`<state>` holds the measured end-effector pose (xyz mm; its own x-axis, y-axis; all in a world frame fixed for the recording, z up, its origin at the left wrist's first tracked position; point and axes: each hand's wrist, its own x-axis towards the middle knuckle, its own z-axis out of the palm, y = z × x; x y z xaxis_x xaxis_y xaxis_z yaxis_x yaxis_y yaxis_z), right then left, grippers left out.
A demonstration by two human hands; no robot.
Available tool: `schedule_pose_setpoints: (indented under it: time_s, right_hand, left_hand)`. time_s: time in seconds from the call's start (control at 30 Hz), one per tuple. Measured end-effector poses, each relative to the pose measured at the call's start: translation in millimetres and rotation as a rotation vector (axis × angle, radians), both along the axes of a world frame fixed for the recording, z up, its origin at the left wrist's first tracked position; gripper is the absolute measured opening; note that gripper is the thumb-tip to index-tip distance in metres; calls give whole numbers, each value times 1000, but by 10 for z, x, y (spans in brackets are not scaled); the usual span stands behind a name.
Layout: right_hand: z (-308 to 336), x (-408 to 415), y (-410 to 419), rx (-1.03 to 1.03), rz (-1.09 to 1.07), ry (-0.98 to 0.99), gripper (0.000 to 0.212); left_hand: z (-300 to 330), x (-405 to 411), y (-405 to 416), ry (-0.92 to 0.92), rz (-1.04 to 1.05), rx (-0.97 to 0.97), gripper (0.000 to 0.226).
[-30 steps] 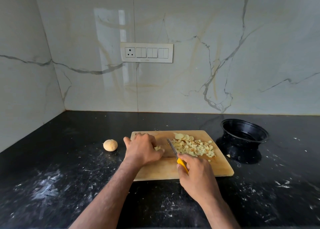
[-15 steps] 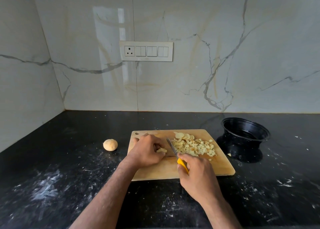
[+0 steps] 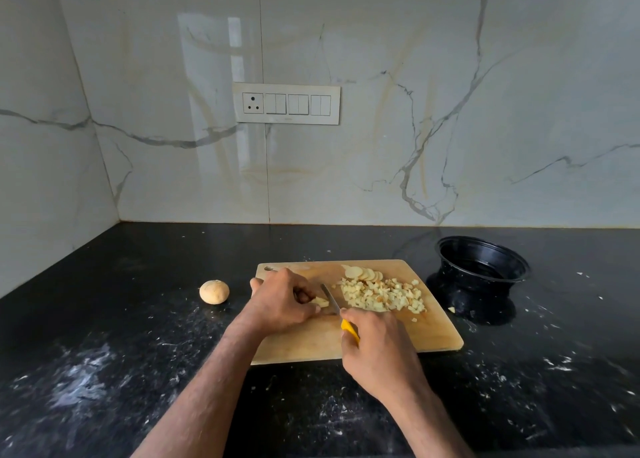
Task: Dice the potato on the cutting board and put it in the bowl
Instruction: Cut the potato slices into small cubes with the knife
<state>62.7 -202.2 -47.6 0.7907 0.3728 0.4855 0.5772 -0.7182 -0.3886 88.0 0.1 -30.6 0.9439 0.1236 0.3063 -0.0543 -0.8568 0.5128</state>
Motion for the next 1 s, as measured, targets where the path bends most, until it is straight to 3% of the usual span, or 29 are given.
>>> schedule_pose_setpoints:
  time_s: [1.0]
  right_hand:
    - [-33, -85, -24, 6, 30, 10, 39]
  left_hand:
    - [-27, 6, -125, -39, 130, -66, 7]
